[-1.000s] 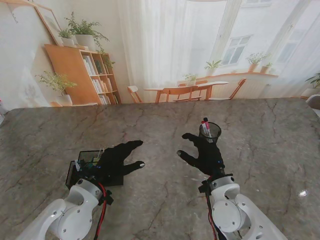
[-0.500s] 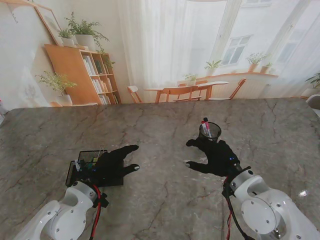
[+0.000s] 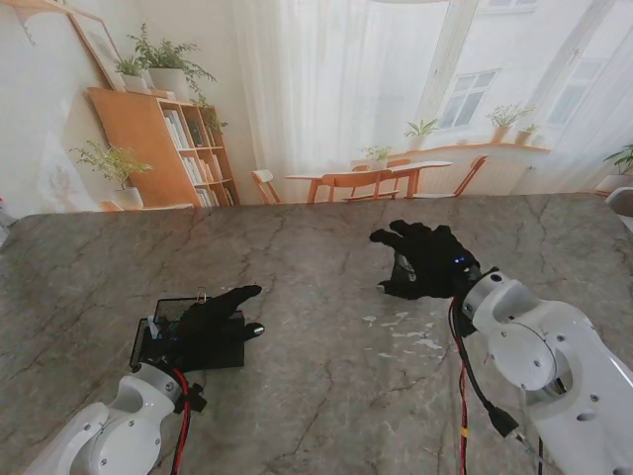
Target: Organize desk stationery
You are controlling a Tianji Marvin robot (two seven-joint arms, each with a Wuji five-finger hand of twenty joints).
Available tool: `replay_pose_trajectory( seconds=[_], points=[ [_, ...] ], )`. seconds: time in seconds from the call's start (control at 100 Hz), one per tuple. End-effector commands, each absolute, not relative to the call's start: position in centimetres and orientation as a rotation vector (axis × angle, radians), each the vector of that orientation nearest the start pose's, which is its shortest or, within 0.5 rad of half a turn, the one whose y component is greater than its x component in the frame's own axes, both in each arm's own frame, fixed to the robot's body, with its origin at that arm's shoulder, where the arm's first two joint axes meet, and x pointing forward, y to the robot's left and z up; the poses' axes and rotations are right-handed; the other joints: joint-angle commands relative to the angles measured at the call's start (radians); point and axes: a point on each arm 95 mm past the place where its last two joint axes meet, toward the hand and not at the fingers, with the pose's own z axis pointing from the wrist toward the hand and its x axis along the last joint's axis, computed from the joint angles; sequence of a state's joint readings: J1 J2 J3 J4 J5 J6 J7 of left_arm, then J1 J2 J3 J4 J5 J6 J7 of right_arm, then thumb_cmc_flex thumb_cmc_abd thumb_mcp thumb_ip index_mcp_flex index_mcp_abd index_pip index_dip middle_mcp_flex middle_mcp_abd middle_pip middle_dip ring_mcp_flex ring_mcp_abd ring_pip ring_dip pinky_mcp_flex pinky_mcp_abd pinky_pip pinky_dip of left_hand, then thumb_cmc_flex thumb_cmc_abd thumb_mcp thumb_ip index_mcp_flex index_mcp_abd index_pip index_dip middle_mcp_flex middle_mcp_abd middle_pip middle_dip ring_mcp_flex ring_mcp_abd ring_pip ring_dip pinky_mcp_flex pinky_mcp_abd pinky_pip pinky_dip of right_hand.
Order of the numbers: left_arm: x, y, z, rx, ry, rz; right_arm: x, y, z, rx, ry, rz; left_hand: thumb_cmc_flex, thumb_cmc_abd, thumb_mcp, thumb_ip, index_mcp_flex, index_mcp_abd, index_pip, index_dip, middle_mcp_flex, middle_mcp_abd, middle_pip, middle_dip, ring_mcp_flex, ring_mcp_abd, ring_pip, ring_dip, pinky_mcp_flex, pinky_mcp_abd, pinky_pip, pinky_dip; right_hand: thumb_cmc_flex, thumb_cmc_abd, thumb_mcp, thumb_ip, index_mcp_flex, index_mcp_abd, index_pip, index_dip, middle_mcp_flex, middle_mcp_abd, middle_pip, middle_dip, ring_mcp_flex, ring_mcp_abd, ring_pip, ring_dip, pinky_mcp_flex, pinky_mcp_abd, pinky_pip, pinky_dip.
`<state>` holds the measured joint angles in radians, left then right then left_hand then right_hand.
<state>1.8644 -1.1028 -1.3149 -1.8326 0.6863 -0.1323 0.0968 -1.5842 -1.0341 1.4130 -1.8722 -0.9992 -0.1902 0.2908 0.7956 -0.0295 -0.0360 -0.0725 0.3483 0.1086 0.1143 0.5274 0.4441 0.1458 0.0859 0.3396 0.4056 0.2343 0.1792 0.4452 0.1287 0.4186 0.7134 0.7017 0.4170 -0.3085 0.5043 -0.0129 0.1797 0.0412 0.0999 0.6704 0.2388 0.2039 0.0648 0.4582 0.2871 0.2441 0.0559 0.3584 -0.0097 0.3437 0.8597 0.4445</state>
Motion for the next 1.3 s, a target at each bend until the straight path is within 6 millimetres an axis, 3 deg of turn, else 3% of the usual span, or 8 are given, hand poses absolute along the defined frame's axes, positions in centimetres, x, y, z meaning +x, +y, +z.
replay_pose_trajectory(
  seconds=[0.0,0.15,0.29,0.39,0.44,0.71,1.19,1.29],
  points=[
    [31.9,-1.2,-32.1,-1.489,1.294,-1.867,41.3,-2.8,-22.5,1.056,1.649,1.436,0.018,0.025,-0.007,0.023,0.024,-0.01,0.002,0.012,0.016,-0.006,-0.002,0.019,0.023,-0.014,0.009,0.008,-0.002,-0.016,0.02,0.026,0.029,-0.034,-0.004,-0.027,-0.038,0.012,-0.02,-0.01,-0.038,0.01,-0.025,-0.021,-0.04,-0.006,-0.02,-0.017,-0.033,-0.036,-0.029,-0.023],
    [32.1,-1.4,-32.3,-1.491,1.307,-1.865,44.0,-3.7,-23.1,1.071,1.629,1.363,0.018,0.028,-0.007,0.023,0.023,-0.009,0.002,0.012,0.016,-0.005,-0.002,0.02,0.023,-0.013,0.009,0.011,-0.001,-0.016,0.025,0.025,0.063,-0.088,0.02,-0.022,-0.073,0.05,-0.037,0.009,-0.078,0.038,-0.008,-0.007,-0.037,0.011,-0.011,-0.018,-0.035,-0.04,0.016,-0.027],
    [32.4,-1.6,-32.5,-1.508,1.326,-1.856,46.3,-4.4,-23.8,1.178,1.589,1.298,0.018,0.028,-0.007,0.022,0.024,-0.009,0.002,0.012,0.016,-0.005,-0.002,0.019,0.025,-0.013,0.009,0.012,-0.001,-0.014,0.028,0.024,0.042,-0.084,0.021,-0.026,-0.051,0.07,-0.12,-0.041,-0.108,0.051,-0.006,0.006,-0.042,0.025,-0.006,-0.012,-0.049,-0.038,0.046,-0.058],
    [32.5,-1.7,-32.7,-1.516,1.339,-1.85,47.9,-5.0,-24.4,1.239,1.576,1.236,0.015,0.028,-0.008,0.022,0.024,-0.01,0.002,0.012,0.017,-0.005,-0.002,0.02,0.027,-0.013,0.01,0.013,0.001,-0.014,0.031,0.023,0.0,-0.07,0.025,-0.032,-0.04,0.078,-0.132,-0.186,-0.128,0.06,-0.021,0.018,-0.042,0.037,-0.007,-0.001,-0.054,-0.025,0.063,-0.078],
    [32.6,-1.7,-32.7,-1.519,1.343,-1.848,48.7,-5.3,-24.8,1.273,1.564,1.209,0.017,0.028,-0.007,0.022,0.026,-0.011,0.003,0.012,0.018,-0.005,-0.001,0.02,0.03,-0.013,0.011,0.014,0.003,-0.014,0.033,0.024,-0.015,-0.06,0.022,-0.033,-0.041,0.077,-0.136,-0.207,-0.13,0.06,-0.027,0.016,-0.041,0.041,-0.006,0.0,-0.054,-0.018,0.066,-0.078],
    [33.1,-1.5,-33.3,-1.552,1.373,-1.811,51.8,-5.6,-27.8,1.436,1.545,1.119,0.017,0.028,-0.007,0.022,0.032,-0.009,0.005,0.013,0.02,-0.004,-0.001,0.02,0.034,-0.012,0.013,0.017,0.005,-0.013,0.041,0.024,-0.075,-0.042,0.019,-0.037,-0.034,0.067,-0.133,-0.277,-0.111,0.054,-0.003,0.034,0.035,0.082,0.028,0.014,0.016,0.17,0.114,-0.075],
    [33.6,-1.6,-33.9,-1.589,1.408,-1.783,52.4,-4.1,-31.4,1.516,1.675,1.092,0.023,0.034,-0.007,0.022,0.046,-0.006,0.01,0.014,0.03,-0.001,0.001,0.021,0.042,-0.011,0.017,0.021,0.012,-0.011,0.052,0.023,-0.111,-0.07,0.059,-0.038,-0.037,0.082,-0.114,-0.234,-0.055,0.066,0.027,0.059,0.168,0.119,0.128,0.047,0.164,0.308,0.273,-0.057],
    [33.6,-1.5,-33.9,-1.59,1.406,-1.782,52.2,-4.2,-31.6,1.499,1.72,1.067,0.026,0.038,-0.007,0.022,0.048,-0.005,0.01,0.014,0.031,0.0,0.002,0.022,0.044,-0.013,0.019,0.023,0.014,-0.013,0.056,0.024,-0.043,-0.104,0.075,-0.026,-0.048,0.103,-0.099,-0.058,-0.017,0.082,0.044,0.092,0.229,0.116,0.201,0.089,0.256,0.291,0.348,-0.002]
  ],
)
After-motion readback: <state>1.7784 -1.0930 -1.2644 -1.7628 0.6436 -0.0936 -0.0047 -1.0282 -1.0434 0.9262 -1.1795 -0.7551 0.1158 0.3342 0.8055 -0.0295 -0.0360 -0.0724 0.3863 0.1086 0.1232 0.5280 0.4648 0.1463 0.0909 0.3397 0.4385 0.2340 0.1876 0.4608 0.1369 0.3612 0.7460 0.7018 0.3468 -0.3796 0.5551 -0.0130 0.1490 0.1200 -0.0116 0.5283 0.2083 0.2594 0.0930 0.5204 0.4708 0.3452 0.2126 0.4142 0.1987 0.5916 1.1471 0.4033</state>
